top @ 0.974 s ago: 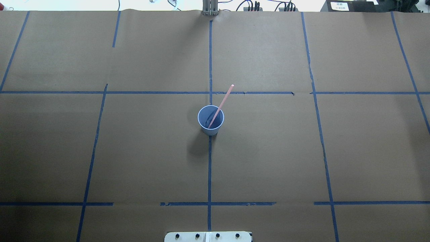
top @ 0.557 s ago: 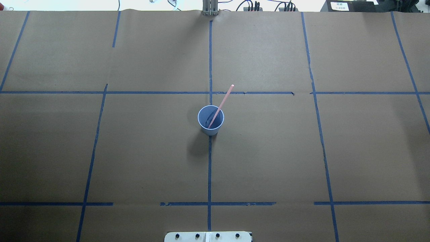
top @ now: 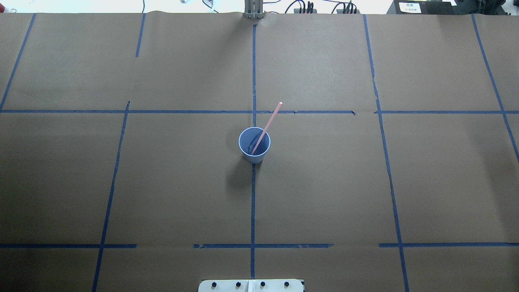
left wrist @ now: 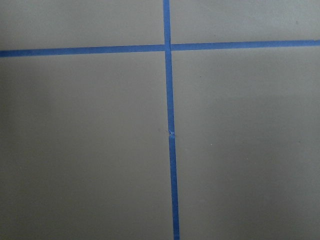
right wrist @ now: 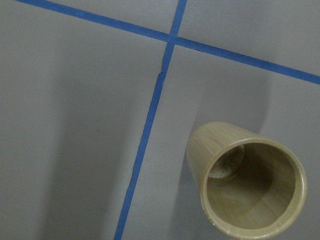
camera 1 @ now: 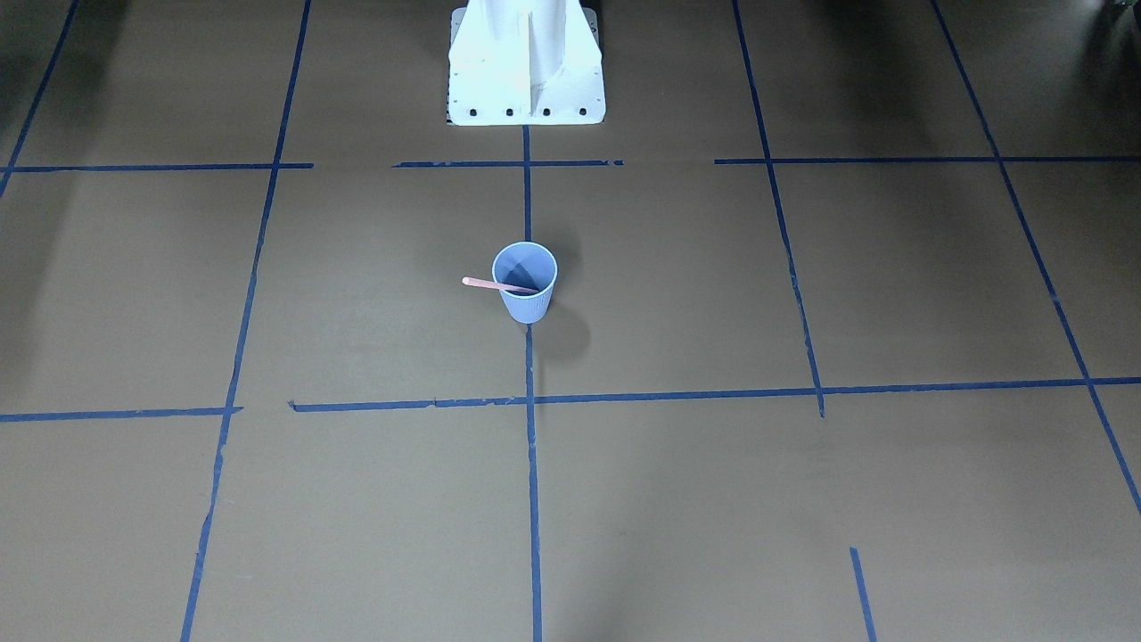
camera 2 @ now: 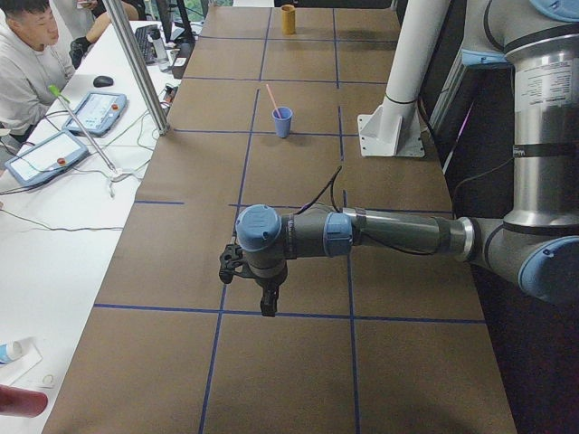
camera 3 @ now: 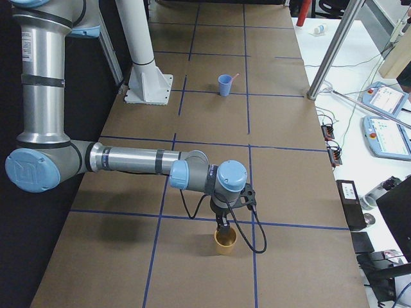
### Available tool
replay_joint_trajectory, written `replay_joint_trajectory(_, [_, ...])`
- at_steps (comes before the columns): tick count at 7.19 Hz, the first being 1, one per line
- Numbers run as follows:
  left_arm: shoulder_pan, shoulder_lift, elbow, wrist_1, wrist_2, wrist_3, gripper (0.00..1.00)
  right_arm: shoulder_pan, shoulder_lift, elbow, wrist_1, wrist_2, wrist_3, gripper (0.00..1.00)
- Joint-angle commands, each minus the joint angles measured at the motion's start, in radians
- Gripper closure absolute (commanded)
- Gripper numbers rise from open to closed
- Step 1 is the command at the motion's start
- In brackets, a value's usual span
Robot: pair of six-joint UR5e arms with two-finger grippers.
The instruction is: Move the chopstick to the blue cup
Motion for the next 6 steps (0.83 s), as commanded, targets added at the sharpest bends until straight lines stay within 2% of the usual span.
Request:
replay_joint_trajectory(1, [0.000, -0.005, 0.013, 0.001, 0.000, 0.003, 0.00, -0.001, -0.002, 0.001, 0.000, 0.000, 0.000, 0.00])
replay_joint_trajectory(5, [0.000, 0.003, -0.001, -0.001, -0.003, 0.006, 0.00, -0.001, -0.006, -0.007, 0.031, 0.033, 0.013, 0.00])
replay_joint_trajectory(6, [0.000, 0.002, -0.001, -0.001, -0.003, 0.006, 0.00, 0.000, -0.006, -0.006, 0.061, 0.036, 0.106, 0.00])
